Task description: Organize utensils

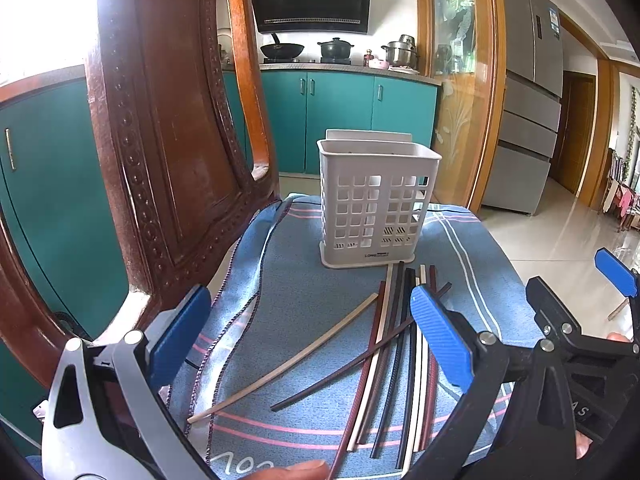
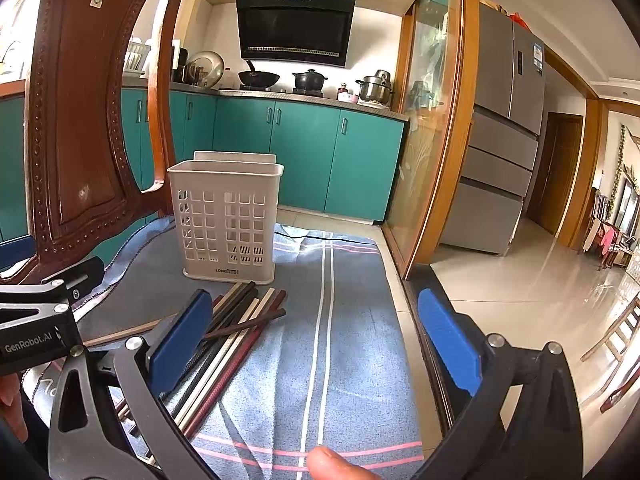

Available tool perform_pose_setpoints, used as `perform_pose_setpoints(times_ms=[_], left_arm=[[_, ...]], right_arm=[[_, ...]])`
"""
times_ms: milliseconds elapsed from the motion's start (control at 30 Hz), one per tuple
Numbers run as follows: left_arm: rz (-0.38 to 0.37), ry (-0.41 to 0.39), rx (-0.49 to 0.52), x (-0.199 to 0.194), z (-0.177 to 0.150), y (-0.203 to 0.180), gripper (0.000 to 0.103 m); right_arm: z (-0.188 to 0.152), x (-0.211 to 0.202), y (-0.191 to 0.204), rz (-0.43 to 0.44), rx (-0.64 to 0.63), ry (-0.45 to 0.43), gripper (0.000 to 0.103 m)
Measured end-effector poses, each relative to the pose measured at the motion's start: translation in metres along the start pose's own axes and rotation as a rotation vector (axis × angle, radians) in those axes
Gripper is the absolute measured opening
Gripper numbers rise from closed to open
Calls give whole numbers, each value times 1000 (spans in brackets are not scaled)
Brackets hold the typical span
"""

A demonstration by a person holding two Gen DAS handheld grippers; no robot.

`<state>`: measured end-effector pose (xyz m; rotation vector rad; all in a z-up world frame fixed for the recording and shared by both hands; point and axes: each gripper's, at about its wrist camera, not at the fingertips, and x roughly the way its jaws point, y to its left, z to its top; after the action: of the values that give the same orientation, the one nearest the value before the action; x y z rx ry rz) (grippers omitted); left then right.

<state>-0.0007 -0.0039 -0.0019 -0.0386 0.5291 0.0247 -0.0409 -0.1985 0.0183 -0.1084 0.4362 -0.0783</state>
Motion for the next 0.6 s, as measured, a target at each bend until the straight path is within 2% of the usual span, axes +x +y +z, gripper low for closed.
perform_pose_setpoints(times_ms=[600], left_arm=[[13, -10, 17, 0, 0, 2, 100]], right_arm=[[1, -1, -5, 11, 39, -17, 100]])
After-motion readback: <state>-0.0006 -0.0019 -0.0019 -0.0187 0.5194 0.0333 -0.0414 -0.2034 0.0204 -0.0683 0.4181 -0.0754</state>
